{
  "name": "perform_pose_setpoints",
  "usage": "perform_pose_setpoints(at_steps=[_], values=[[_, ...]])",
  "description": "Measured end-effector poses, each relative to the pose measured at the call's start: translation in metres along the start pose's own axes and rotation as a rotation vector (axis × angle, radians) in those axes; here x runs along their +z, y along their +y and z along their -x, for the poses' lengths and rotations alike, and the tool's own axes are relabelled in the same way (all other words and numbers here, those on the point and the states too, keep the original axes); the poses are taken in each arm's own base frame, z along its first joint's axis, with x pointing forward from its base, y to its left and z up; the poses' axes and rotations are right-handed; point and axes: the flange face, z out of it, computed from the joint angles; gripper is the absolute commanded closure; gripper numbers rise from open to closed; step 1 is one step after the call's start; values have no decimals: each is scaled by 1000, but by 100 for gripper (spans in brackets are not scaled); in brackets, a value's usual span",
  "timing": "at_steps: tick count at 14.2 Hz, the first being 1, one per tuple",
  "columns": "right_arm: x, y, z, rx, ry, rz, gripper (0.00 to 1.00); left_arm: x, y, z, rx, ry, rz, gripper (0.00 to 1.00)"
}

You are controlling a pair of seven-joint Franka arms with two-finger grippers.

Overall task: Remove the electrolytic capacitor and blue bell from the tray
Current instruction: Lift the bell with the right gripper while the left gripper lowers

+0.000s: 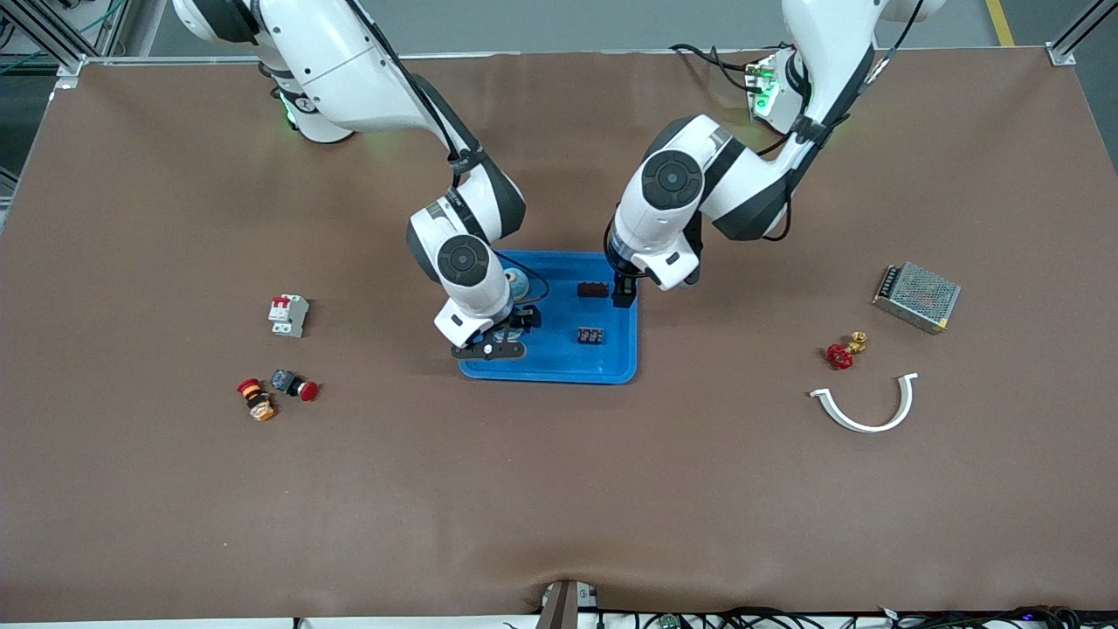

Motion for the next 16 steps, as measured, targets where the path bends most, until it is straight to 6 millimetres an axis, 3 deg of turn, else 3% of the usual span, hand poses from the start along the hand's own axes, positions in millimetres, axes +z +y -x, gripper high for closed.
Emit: perform_pose_setpoints(at_steps=[5,10,13,14,16], values=[[1,0,0,0,1,-1,4,37,-12,19,-3,19,-18,0],[3,0,0,1,-1,1,38,61,-26,30,34,30,-19,0],[2,0,0,1,1,0,65,72,-28,28,43,26,-3,0],[2,0,0,1,1,0,70,76,-29,27,47,29,2,0],[2,0,0,1,1,0,72,86,-28,27,45,43,22,0]])
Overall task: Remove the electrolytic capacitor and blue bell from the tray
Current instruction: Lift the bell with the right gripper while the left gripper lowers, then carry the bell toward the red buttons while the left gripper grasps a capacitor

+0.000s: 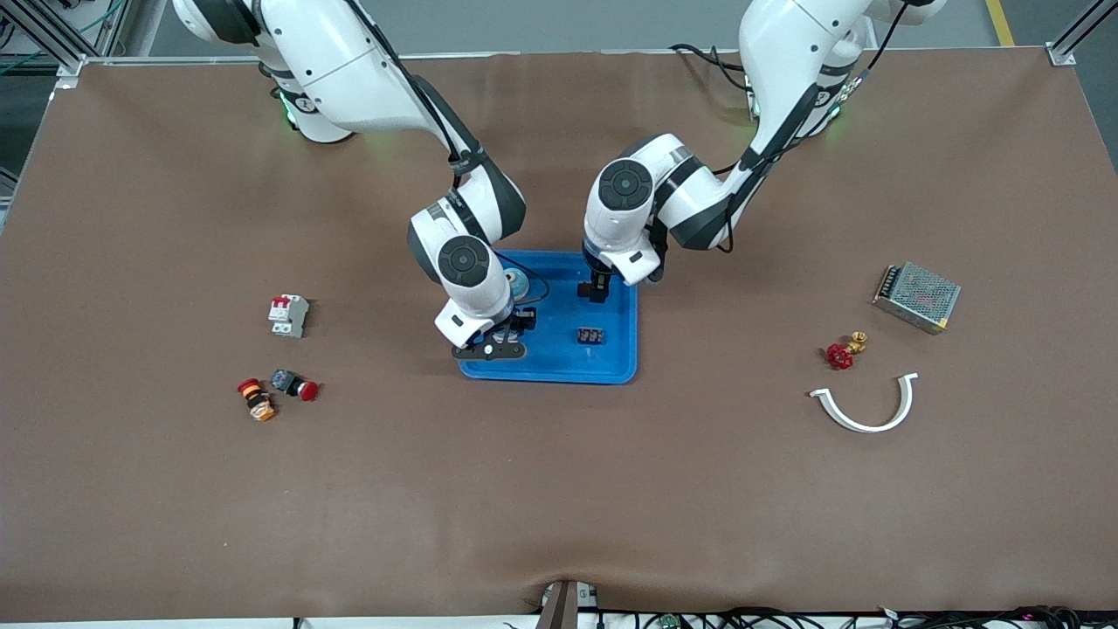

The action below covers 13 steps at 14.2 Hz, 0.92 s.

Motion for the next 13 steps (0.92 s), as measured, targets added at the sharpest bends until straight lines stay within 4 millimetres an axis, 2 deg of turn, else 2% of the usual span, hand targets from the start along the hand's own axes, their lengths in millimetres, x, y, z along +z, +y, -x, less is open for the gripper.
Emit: perform_pose_setpoints(at_steps=[4,6,7,9,11,13], values=[[-1,-1,-1,-4,2,-2,72,18,1,0,5,7,15,0],[-11,-1,-5,-21,-2,3,72,23,1,-1,11,10,16,0],[-23,0,-9,-41,-10,9,72,25,2,-1,12,11,16,0],[-64,11,-23,-108,-25,14,72,27,4,-2,14,13,19,0],[-113,44,-43,-205,-32,4,72,28,7,-3,21,16,28,0],[-155,91,-64,-326,-24,-10,72,28,10,-2,25,16,35,0]])
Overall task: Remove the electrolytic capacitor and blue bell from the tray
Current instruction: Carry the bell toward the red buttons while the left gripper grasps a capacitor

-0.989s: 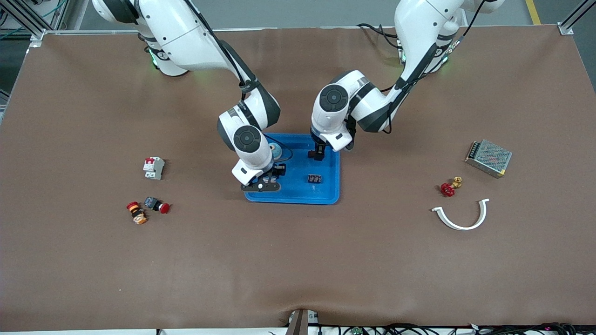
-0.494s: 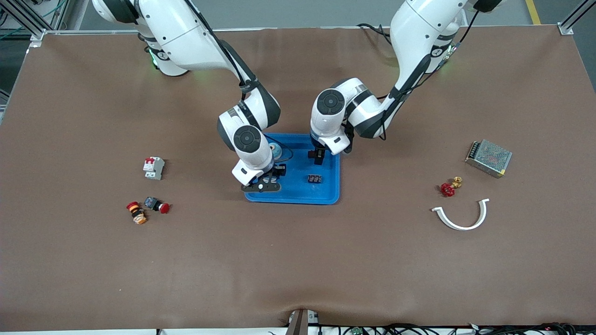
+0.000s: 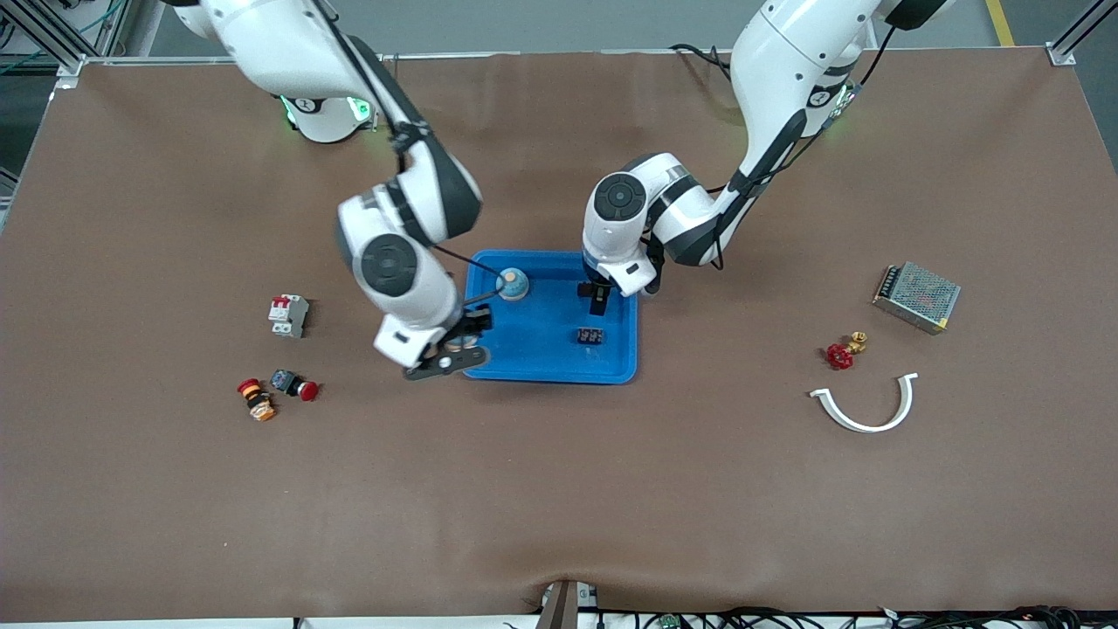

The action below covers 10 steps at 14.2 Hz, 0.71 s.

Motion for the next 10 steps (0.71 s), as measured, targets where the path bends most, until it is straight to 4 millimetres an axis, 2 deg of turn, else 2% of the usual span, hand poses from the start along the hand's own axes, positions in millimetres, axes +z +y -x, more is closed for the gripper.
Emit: perform_pose_setpoints(at_steps=[2,5,10], values=[[-31,56,0,-152,17,6,72,3,4,1,-2,-4,-1,0],[-54,139,4,-365,3,85,72,9,7,5,-1,-9,-4,0],[-65,230,20,-588,-72,174,72,13,5,10,3,-11,-8,2]])
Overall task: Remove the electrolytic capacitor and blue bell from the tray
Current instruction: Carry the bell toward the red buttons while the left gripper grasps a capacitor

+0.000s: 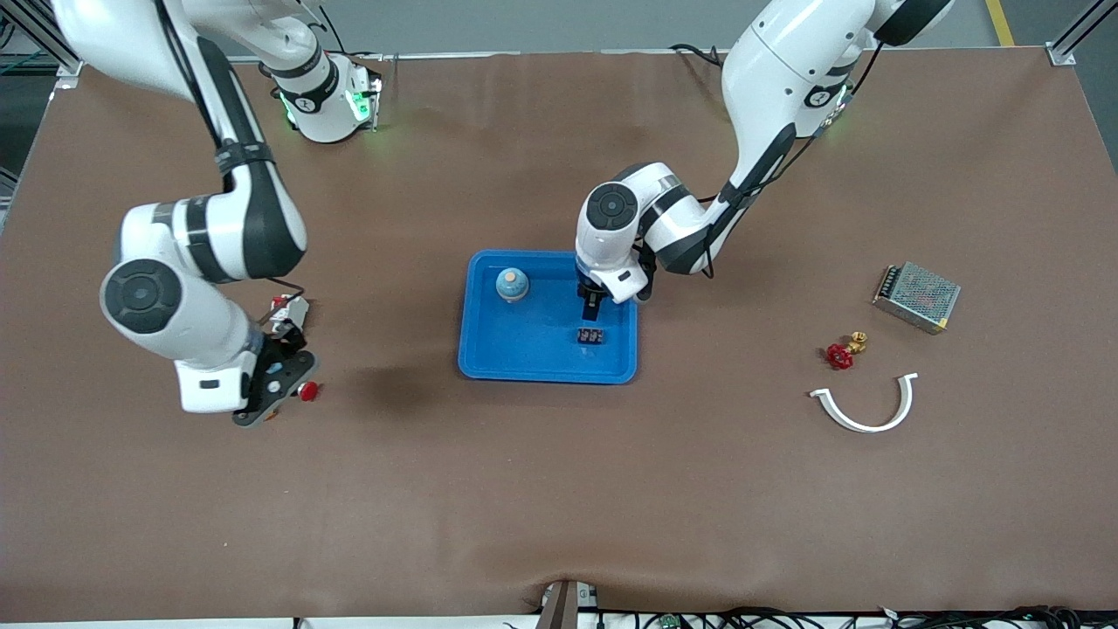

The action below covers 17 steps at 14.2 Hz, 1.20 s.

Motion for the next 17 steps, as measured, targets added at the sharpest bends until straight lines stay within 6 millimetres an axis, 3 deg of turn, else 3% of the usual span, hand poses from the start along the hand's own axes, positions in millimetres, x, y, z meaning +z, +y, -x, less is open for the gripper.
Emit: perform_pose_setpoints(at_steps=[1,4,5,7,8,9,14,17], values=[[4,18,19,-44,-4,-5,72,0,0,0,-1,0,0,11],[23,66,85,-140,-15,-31,72,1,0,0,2,2,2,13],[32,78,106,-166,-16,-39,72,1,0,0,10,8,7,18],[48,94,139,-212,-11,-44,72,3,0,0,11,17,11,64],[59,99,154,-226,-9,-45,72,5,-1,0,11,18,10,93],[71,101,166,-232,-7,-47,72,5,-1,0,13,19,10,100],[136,90,206,-227,26,-12,72,4,-6,10,45,24,22,100],[152,83,214,-218,36,0,72,-3,-4,18,52,29,25,100]])
